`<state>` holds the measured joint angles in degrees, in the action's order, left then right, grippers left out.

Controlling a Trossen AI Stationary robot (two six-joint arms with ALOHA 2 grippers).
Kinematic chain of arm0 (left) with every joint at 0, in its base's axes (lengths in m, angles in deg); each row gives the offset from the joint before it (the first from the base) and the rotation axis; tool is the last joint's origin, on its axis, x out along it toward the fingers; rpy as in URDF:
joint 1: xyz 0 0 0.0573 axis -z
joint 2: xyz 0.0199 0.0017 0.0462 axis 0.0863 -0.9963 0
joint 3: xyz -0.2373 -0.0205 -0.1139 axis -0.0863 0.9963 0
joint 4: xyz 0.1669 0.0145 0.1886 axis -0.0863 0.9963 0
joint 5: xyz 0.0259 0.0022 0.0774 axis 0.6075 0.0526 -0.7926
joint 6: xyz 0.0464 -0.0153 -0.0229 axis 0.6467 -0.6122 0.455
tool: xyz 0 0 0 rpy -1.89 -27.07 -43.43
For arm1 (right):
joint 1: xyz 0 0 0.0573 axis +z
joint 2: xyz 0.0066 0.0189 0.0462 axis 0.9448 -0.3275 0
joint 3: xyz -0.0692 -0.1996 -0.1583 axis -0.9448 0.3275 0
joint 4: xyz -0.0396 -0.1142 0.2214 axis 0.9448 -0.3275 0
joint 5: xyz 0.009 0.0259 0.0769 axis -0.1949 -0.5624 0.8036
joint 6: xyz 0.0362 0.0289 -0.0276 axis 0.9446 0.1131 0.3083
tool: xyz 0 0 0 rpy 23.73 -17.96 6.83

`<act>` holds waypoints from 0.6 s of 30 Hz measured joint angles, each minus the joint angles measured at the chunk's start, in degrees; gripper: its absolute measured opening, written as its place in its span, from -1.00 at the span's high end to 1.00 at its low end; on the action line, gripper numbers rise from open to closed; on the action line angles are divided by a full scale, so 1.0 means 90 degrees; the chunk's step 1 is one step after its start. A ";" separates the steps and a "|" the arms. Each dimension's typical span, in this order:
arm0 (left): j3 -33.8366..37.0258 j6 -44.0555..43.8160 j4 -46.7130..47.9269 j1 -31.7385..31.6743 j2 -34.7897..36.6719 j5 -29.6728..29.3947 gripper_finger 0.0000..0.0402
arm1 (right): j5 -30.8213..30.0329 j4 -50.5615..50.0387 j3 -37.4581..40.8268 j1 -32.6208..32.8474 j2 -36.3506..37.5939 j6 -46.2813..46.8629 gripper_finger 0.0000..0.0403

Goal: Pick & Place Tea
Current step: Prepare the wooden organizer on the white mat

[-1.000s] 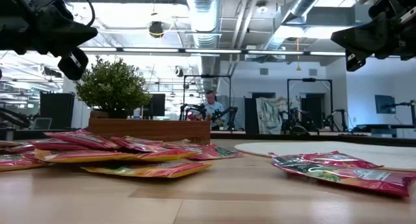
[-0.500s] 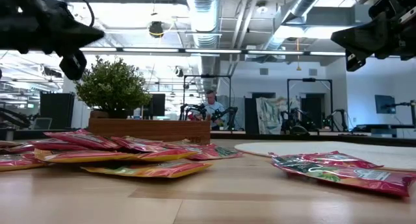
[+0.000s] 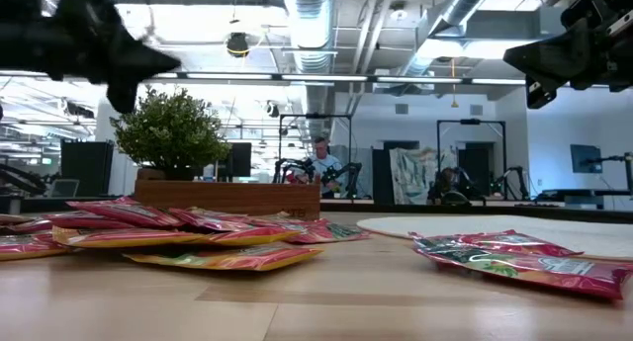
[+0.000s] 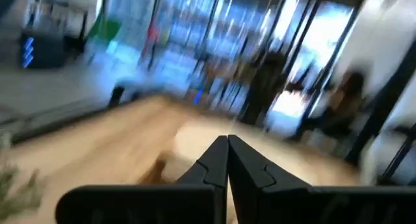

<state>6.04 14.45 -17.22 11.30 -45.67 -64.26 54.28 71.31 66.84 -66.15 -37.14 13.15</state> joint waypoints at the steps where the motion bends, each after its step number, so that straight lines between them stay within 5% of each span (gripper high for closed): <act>1: -0.0192 0.0075 0.0004 -0.0002 -0.0468 -0.0026 1.00 | -0.0001 0.0001 0.0000 0.0000 0.0001 0.0001 1.00; 7: -0.2166 0.0612 0.0806 0.0000 -0.3640 -0.0254 0.94 | 0.0001 0.0001 0.0000 0.0000 -0.0002 0.0001 1.00; 12: -0.4768 0.0700 0.3633 -0.0152 -0.5816 -0.0865 0.73 | -0.0001 -0.0004 0.0000 0.0000 0.0001 0.0000 1.00; 18: -0.7454 0.0649 0.6720 -0.0638 -0.7620 -0.0779 0.34 | 0.0000 -0.0019 0.0000 0.0000 0.0001 0.0000 1.00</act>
<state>-61.04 20.29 43.26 5.56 -114.24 -71.27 54.28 71.14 66.84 -66.15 -37.14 13.15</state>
